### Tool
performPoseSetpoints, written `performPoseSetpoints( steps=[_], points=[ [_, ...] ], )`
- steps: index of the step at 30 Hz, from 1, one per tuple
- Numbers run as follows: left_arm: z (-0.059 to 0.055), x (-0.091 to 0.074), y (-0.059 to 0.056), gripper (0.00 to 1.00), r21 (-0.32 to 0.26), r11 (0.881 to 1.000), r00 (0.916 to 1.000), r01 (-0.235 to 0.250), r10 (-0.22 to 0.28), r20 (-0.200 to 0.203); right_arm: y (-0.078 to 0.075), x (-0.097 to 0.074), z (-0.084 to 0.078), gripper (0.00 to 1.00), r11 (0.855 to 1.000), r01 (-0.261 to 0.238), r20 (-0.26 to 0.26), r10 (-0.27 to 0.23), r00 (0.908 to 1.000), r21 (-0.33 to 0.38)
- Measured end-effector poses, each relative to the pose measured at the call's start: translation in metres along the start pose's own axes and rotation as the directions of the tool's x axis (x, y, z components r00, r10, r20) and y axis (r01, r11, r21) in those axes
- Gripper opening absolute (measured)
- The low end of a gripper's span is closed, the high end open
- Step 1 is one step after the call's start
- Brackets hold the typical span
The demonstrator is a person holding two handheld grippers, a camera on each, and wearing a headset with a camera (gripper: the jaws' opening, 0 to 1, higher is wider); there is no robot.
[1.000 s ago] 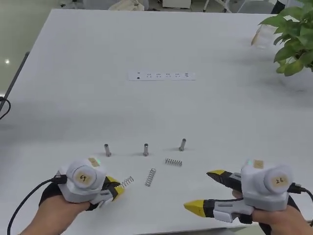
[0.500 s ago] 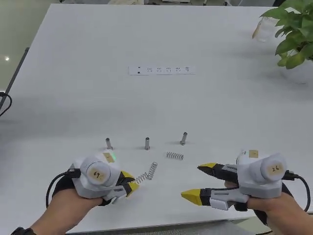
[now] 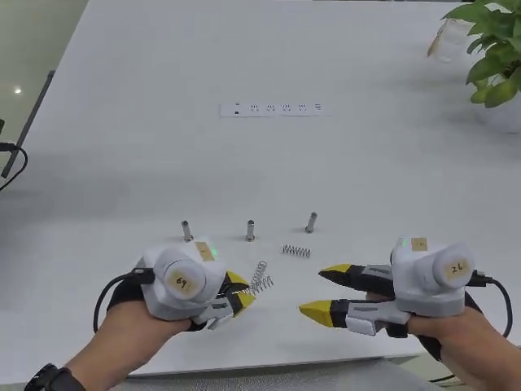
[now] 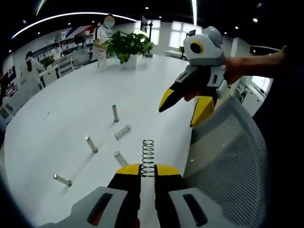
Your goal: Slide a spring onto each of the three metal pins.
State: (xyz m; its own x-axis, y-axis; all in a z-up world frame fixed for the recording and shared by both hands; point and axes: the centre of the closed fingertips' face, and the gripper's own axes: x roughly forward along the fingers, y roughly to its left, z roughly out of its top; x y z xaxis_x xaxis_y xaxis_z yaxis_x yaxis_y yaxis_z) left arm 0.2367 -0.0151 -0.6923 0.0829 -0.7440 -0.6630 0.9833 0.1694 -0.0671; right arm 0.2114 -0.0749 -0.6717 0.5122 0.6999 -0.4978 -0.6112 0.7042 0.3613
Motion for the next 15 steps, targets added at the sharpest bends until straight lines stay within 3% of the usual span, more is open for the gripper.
performPoseSetpoints(
  steps=[15],
  points=[
    [0.022, 0.002, -0.028, 0.02, 0.080, 0.995, 0.9976, 0.063, -0.065, 0.026, 0.012, 0.011, 0.002, 0.31, 0.995, -0.094, -0.026, 0.093, 0.9954, -0.041]
  ],
)
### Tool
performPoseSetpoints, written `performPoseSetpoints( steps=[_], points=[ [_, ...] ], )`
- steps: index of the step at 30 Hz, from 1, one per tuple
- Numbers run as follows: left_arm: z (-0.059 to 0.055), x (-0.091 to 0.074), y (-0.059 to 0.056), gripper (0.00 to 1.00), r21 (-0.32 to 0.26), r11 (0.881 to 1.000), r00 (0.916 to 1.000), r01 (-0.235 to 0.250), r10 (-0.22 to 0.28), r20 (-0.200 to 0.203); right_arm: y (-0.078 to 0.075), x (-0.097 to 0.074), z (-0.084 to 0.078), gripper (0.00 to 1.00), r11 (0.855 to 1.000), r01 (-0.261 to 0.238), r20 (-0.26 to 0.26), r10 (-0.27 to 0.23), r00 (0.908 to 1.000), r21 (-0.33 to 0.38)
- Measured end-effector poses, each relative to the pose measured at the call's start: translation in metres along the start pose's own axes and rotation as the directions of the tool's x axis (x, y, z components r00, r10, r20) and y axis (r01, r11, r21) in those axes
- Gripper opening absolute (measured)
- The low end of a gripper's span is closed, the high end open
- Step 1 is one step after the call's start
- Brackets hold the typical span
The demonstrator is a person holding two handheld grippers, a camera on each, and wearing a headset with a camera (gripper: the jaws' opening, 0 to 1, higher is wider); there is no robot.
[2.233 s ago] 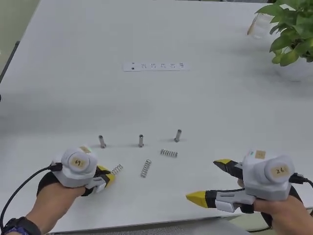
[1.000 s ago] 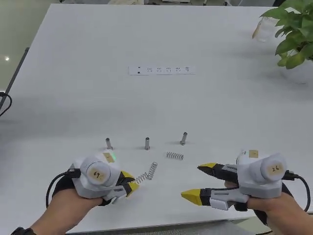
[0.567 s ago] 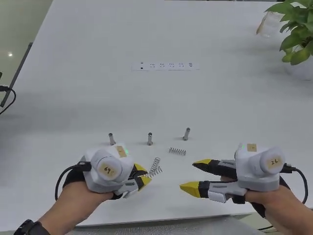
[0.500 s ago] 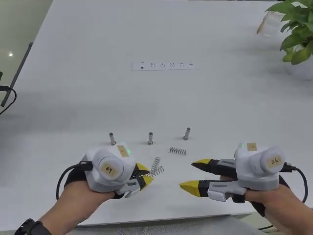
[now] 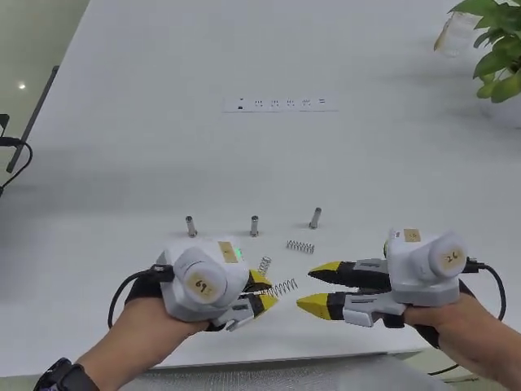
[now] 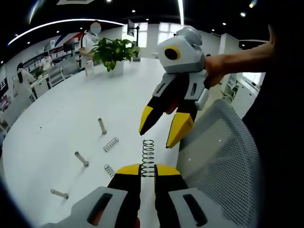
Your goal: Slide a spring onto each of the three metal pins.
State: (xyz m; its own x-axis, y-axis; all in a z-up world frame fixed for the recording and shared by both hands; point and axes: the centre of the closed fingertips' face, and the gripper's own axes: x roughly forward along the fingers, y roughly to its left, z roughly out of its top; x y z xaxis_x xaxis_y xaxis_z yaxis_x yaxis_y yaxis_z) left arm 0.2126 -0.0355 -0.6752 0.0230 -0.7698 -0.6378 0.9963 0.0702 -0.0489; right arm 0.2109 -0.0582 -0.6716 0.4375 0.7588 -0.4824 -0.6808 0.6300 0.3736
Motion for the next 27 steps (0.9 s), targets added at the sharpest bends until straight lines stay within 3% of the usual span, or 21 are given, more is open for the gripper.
performPoseSetpoints(
  steps=[12, 27],
  points=[
    [0.012, 0.000, -0.010, 0.02, 0.063, 0.997, 0.9994, 0.033, -0.033, 0.011, 0.013, 0.002, 0.004, 0.14, 0.997, -0.078, 0.028, 0.078, 0.9966, 0.015],
    [0.014, 0.000, -0.014, 0.02, 0.123, 0.990, 0.9977, 0.066, -0.067, 0.007, 0.018, -0.004, 0.006, 0.12, 0.992, -0.122, 0.026, 0.122, 0.9922, 0.029]
  ],
)
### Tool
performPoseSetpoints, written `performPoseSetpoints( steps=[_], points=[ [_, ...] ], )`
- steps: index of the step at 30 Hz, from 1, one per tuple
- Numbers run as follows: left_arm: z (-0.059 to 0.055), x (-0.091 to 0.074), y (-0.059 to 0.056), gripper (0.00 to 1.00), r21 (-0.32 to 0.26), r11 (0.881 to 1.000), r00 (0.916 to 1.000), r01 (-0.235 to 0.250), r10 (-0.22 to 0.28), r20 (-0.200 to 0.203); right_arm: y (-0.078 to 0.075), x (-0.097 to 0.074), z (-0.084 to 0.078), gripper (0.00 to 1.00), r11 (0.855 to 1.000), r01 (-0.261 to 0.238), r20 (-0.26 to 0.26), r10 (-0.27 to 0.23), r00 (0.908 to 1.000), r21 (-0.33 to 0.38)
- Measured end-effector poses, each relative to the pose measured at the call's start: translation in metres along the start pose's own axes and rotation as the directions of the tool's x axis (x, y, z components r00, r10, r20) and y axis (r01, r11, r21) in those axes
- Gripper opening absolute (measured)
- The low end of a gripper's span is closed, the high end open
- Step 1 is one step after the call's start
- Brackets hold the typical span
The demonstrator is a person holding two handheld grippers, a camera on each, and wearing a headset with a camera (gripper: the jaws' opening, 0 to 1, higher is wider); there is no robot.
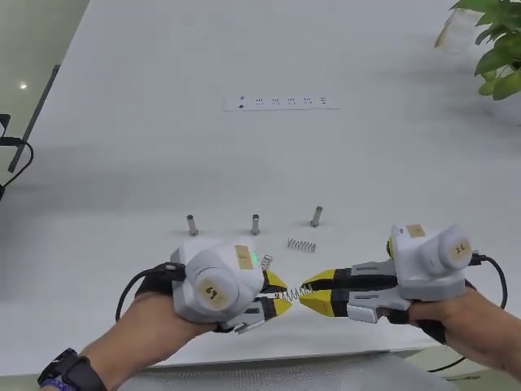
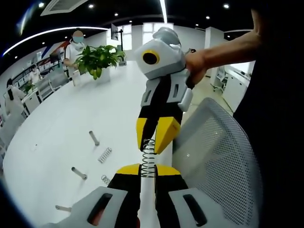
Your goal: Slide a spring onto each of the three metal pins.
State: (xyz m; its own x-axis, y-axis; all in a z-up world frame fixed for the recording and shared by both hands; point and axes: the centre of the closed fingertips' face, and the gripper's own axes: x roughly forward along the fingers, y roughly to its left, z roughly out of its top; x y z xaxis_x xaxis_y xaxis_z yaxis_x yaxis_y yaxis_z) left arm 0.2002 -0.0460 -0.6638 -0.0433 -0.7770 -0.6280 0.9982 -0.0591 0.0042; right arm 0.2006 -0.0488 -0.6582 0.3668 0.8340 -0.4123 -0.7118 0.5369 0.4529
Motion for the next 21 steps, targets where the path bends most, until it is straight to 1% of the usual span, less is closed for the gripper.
performPoseSetpoints(
  steps=[2, 3, 5, 13, 15, 19, 21],
  points=[
    [0.001, 0.000, 0.001, 0.02, 0.009, 1.000, 1.0000, 0.003, -0.003, 0.001, 0.001, -0.001, 0.002, 0.12, 1.000, -0.006, -0.003, 0.006, 1.0000, -0.004],
    [-0.001, 0.001, 0.003, 0.02, 0.025, 1.000, 0.9999, 0.001, 0.000, -0.010, 0.002, -0.001, 0.003, 0.10, 1.000, -0.013, -0.004, 0.013, 0.9999, -0.004],
    [0.000, 0.001, 0.004, 0.02, 0.028, 1.000, 0.9999, 0.003, -0.003, -0.011, 0.005, -0.002, 0.007, 0.09, 1.000, -0.028, 0.004, 0.028, 0.9996, -0.006],
    [0.001, 0.004, 0.010, 0.02, 0.038, 0.999, 0.9999, -0.001, 0.001, -0.012, 0.000, 0.000, 0.014, 0.08, 0.999, -0.006, -0.021, 0.005, 0.9998, -0.033],
    [0.001, 0.005, 0.013, 0.02, 0.033, 0.999, 0.9999, -0.003, 0.003, -0.011, -0.001, 0.000, 0.016, 0.08, 0.999, -0.002, -0.028, 0.001, 0.9996, -0.042],
    [0.003, 0.007, 0.016, 0.02, 0.025, 1.000, 1.0000, -0.009, 0.009, -0.001, -0.003, 0.002, 0.025, 0.09, 0.998, 0.006, -0.031, -0.008, 0.9995, -0.064],
    [0.008, 0.008, 0.021, 0.02, -0.005, 1.000, 0.9995, -0.017, 0.017, 0.027, -0.003, 0.002, 0.031, 0.08, 0.997, 0.009, -0.032, -0.011, 0.9994, -0.077]
  ],
)
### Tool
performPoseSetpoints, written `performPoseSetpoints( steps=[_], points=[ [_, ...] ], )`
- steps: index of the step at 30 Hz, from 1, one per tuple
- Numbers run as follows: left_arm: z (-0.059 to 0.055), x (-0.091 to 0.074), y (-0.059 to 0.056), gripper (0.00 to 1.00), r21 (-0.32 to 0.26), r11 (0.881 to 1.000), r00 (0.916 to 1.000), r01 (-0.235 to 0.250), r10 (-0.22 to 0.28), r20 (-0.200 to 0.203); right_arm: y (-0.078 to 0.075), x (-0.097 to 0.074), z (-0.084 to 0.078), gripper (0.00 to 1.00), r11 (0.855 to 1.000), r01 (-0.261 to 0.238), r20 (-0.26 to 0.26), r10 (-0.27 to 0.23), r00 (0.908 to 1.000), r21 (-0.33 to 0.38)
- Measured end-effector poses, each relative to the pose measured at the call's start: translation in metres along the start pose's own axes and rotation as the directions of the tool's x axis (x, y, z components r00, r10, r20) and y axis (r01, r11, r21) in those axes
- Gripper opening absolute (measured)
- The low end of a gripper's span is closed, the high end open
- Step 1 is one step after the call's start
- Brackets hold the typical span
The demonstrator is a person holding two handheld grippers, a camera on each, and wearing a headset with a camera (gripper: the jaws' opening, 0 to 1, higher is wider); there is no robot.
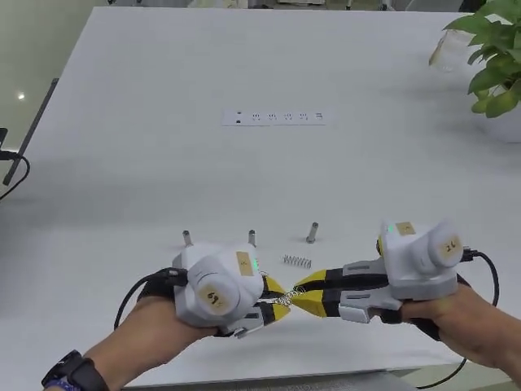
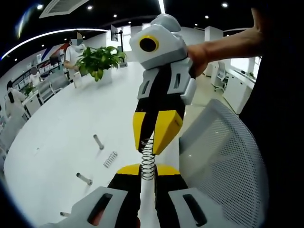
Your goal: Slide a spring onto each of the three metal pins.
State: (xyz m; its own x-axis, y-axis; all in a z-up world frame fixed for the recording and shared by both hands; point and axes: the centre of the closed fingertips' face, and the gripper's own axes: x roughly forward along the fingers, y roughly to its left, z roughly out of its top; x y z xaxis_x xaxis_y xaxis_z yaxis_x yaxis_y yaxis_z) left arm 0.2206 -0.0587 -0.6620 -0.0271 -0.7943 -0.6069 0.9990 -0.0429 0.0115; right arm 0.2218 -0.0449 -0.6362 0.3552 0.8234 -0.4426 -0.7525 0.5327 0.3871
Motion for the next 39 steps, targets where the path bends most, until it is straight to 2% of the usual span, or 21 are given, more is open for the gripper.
performPoseSetpoints(
  steps=[5, 11, 13, 15, 19, 23, 26, 31, 35, 39],
  points=[
    [0.012, 0.000, 0.010, 0.02, -0.018, 1.000, 0.9989, -0.020, 0.021, 0.043, -0.006, -0.003, 0.016, 0.08, 0.999, 0.018, -0.010, -0.018, 0.9998, -0.049],
    [0.032, -0.007, 0.022, 0.02, -0.043, 0.998, 0.9924, -0.039, 0.044, 0.115, -0.011, -0.014, 0.034, 0.08, 0.994, 0.025, -0.028, -0.029, 0.9992, -0.105],
    [0.037, -0.008, 0.023, 0.02, -0.032, 0.999, 0.9913, -0.043, 0.046, 0.124, -0.011, -0.017, 0.039, 0.09, 0.990, 0.018, -0.054, -0.026, 0.9982, -0.139],
    [0.040, -0.009, 0.024, 0.02, -0.024, 0.999, 0.9908, -0.042, 0.044, 0.128, -0.011, -0.020, 0.040, 0.09, 0.980, 0.006, -0.101, -0.026, 0.9945, -0.197],
    [0.046, -0.010, 0.025, 0.02, -0.017, 0.999, 0.9891, -0.042, 0.044, 0.141, -0.011, -0.024, 0.039, 0.09, 0.956, -0.020, -0.194, -0.039, 0.9803, -0.291],
    [0.048, -0.011, 0.024, 0.02, -0.009, 0.999, 0.9889, -0.041, 0.042, 0.142, -0.010, -0.026, 0.035, 0.13, 0.931, -0.054, -0.277, -0.051, 0.9596, -0.361],
    [0.048, -0.012, 0.023, 0.02, -0.001, 0.999, 0.9895, -0.042, 0.042, 0.138, -0.007, -0.025, 0.036, 0.15, 0.923, -0.074, -0.293, -0.044, 0.9551, -0.379],
    [0.048, -0.013, 0.022, 0.02, 0.010, 0.999, 0.9904, -0.040, 0.038, 0.132, -0.004, -0.021, 0.034, 0.15, 0.896, -0.121, -0.346, -0.039, 0.9373, -0.428],
    [0.049, -0.014, 0.020, 0.02, 0.017, 0.999, 0.9911, -0.036, 0.034, 0.129, -0.002, -0.018, 0.034, 0.14, 0.881, -0.145, -0.371, -0.037, 0.9278, -0.451],
    [0.048, -0.013, 0.019, 0.02, 0.026, 0.999, 0.9918, -0.032, 0.029, 0.125, -0.001, -0.015, 0.032, 0.12, 0.861, -0.177, -0.407, -0.038, 0.9128, -0.478]
  ],
)
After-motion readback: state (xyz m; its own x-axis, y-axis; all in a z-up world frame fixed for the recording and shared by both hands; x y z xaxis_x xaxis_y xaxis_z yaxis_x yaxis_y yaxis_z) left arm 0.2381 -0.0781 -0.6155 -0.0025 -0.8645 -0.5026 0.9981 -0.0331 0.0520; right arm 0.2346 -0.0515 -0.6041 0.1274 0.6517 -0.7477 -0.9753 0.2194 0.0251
